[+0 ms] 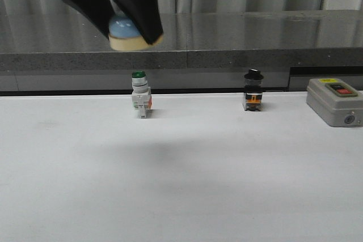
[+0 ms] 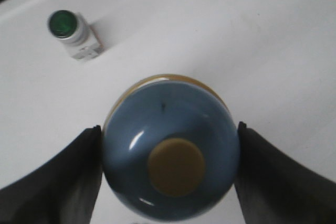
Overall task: Place and press bell with both arms
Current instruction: 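Lift the bell with the left gripper and carry it toward the table center, then lower the bell onto the table center and open the left gripper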
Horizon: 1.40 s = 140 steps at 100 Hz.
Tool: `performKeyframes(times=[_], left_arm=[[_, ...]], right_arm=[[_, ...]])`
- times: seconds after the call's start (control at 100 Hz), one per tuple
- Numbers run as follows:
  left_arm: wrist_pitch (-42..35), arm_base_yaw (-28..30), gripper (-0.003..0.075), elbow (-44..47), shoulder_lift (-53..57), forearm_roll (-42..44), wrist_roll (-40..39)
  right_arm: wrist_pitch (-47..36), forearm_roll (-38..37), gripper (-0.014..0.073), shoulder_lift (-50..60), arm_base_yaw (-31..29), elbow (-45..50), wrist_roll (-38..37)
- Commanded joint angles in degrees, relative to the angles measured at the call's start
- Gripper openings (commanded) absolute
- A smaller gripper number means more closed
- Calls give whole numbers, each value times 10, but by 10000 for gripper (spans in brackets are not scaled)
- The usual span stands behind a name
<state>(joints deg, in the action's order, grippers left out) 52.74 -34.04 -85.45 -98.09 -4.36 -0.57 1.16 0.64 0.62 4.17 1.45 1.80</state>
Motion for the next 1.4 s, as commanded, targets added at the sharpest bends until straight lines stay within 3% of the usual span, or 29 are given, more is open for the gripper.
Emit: performKeyframes(times=[0.0,0.44,0.88,1.0,1.12,1.19,1.26,1.39], left_arm=[[-49,-25,81,-18,-5,-5,1],[-173,-57,81,-19,-150,-5,1],[-165,-58,100,-19,-201,-10,1],[-156,-58,238,-19,-201,-12,2],[-155,-58,510,-19,-201,-12,3],[-159,-58,627,-19,-201,-12,3],[-161,-58,678,-19,-197,-12,3],[-161,-58,665,-19,-178,-12,-1]], right_arm=[[-47,-6,-60,10,-5,-8,0],[-47,-6,-60,10,-5,-8,0],[-47,-6,-60,10,-5,-8,0],[-47,-6,-60,10,-5,-8,0],[-47,-6,-60,10,-5,-8,0],[-47,-6,-60,10,-5,-8,0],[-47,-6,-60,10,-5,-8,0],[-47,-6,-60,10,-5,-8,0]])
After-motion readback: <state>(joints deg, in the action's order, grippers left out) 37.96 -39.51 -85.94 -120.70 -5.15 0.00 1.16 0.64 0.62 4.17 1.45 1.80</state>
